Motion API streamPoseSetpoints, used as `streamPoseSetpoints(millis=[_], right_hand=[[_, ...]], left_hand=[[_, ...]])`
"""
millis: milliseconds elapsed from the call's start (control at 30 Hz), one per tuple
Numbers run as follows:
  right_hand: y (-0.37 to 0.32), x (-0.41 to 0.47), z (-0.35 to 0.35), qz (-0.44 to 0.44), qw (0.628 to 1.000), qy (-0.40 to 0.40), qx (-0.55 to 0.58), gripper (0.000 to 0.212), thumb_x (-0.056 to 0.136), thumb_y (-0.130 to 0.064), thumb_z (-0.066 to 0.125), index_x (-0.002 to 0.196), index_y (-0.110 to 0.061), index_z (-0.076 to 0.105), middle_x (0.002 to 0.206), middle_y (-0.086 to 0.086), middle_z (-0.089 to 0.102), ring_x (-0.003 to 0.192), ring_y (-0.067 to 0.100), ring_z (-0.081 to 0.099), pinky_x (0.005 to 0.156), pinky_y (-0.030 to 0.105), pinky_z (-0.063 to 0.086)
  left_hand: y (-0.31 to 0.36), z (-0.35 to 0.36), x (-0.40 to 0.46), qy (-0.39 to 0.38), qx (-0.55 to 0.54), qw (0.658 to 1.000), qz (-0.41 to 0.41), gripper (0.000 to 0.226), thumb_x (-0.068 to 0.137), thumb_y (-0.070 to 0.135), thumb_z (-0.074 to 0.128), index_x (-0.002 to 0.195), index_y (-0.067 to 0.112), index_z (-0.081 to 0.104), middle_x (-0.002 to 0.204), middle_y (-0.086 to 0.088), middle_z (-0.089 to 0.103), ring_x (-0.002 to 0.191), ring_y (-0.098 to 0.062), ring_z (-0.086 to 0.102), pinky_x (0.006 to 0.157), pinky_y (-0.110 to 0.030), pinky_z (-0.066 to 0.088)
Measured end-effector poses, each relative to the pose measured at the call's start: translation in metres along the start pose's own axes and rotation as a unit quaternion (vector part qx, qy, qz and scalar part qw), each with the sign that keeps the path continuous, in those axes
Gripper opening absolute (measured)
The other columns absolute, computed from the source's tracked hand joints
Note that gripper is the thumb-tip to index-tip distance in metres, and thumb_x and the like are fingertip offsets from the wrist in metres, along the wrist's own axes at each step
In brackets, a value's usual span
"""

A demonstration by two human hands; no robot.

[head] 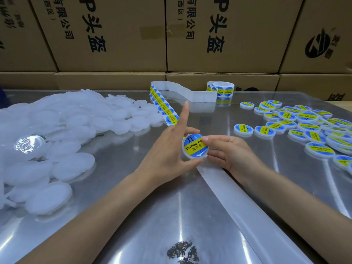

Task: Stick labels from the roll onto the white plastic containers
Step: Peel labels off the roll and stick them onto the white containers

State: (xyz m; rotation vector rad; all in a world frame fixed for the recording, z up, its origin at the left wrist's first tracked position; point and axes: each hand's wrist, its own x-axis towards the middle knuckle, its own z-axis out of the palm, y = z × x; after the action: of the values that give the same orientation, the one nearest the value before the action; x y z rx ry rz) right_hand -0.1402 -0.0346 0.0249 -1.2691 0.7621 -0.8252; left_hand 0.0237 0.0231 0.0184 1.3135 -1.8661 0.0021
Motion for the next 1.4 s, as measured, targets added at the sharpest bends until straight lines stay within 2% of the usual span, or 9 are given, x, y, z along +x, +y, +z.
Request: streamPoseSetpoints(millis=[267,467,533,600,700,800,900,1100,1400], right_hand=[[0.003,-0.001,0.005,-0.052,0.997,0.049,-0.028,0.008,0.084,-0.016,0.067,0.086,-0.009,0.071,0.096,0.016,0.073,0.096,0.028,0.067,0.091,0.035,0.051],[0.005,0.000,0.011,-0.213,0.963,0.085,-0.142,0.009,0.084,-0.009,0.068,0.081,-0.018,0.068,0.080,-0.002,0.072,0.073,0.006,0.066,0.063,0.018,0.050],[0.006,0.001,0.010,-0.254,0.942,0.090,-0.199,0.027,0.083,-0.011,0.069,0.098,-0.033,0.065,0.090,-0.011,0.070,0.077,0.002,0.067,0.068,0.018,0.051],[0.003,0.002,0.007,-0.235,0.940,0.092,-0.231,0.070,0.079,-0.014,0.074,0.124,-0.055,0.040,0.115,-0.014,0.058,0.079,0.003,0.069,0.072,0.019,0.053],[-0.001,-0.001,0.002,-0.180,0.952,0.110,-0.222,0.084,0.076,-0.026,0.076,0.137,-0.046,0.022,0.121,-0.001,0.049,0.076,0.013,0.069,0.072,0.030,0.056],[-0.003,-0.004,0.005,-0.106,0.974,0.032,-0.200,0.055,0.067,-0.050,0.068,0.113,-0.024,0.053,0.091,0.008,0.067,0.055,0.008,0.057,0.050,0.027,0.049],[-0.003,-0.005,0.011,-0.120,0.965,-0.048,-0.228,0.012,0.080,-0.031,0.072,0.073,-0.022,0.067,0.056,-0.005,0.059,0.046,0.002,0.046,0.045,0.014,0.036],[0.000,-0.001,0.008,-0.107,0.975,-0.017,-0.193,0.051,0.095,-0.044,0.045,0.073,0.000,0.059,0.043,0.003,0.045,0.036,0.010,0.040,0.035,0.016,0.030],[-0.004,-0.004,0.010,0.000,0.998,0.036,-0.045,0.069,0.096,-0.050,0.038,0.036,-0.018,0.050,0.032,0.005,0.037,0.027,0.014,0.030,0.040,0.021,0.027]], left_hand=[[0.003,-0.001,0.000,0.016,-0.042,0.999,-0.029,0.115,0.071,0.034,0.080,0.149,0.032,-0.005,0.115,0.012,0.063,0.114,-0.008,0.055,0.097,-0.034,0.045],[0.004,0.001,0.000,0.045,-0.067,0.996,-0.045,0.115,0.068,0.035,0.081,0.150,0.032,0.001,0.110,0.016,0.064,0.110,-0.011,0.058,0.093,-0.039,0.048],[0.004,0.000,-0.001,0.051,-0.073,0.995,-0.046,0.115,0.067,0.033,0.083,0.150,0.031,0.002,0.108,0.017,0.064,0.108,-0.010,0.059,0.092,-0.038,0.048],[0.005,0.000,-0.002,0.041,-0.076,0.995,-0.042,0.117,0.066,0.034,0.083,0.150,0.031,0.002,0.107,0.017,0.065,0.107,-0.010,0.059,0.092,-0.037,0.048],[0.009,0.000,-0.002,0.034,-0.073,0.996,-0.029,0.117,0.066,0.034,0.083,0.150,0.031,0.002,0.109,0.015,0.064,0.108,-0.009,0.058,0.094,-0.034,0.046],[0.015,0.002,0.000,0.040,-0.081,0.996,-0.002,0.115,0.068,0.028,0.083,0.149,0.029,0.002,0.110,0.013,0.065,0.107,-0.008,0.059,0.095,-0.027,0.045],[0.017,0.005,-0.003,0.042,-0.080,0.996,0.021,0.111,0.068,0.027,0.081,0.148,0.031,0.004,0.111,0.012,0.065,0.107,-0.008,0.059,0.093,-0.025,0.044],[0.016,0.008,-0.004,0.048,-0.115,0.992,0.009,0.112,0.064,0.035,0.085,0.147,0.030,0.010,0.110,0.015,0.064,0.102,0.000,0.058,0.091,-0.011,0.039],[0.019,0.002,-0.003,-0.072,0.028,0.996,0.052,0.054,0.094,0.034,0.048,0.143,0.013,0.038,0.150,0.003,0.033,0.141,-0.011,0.026,0.114,-0.016,0.016]])
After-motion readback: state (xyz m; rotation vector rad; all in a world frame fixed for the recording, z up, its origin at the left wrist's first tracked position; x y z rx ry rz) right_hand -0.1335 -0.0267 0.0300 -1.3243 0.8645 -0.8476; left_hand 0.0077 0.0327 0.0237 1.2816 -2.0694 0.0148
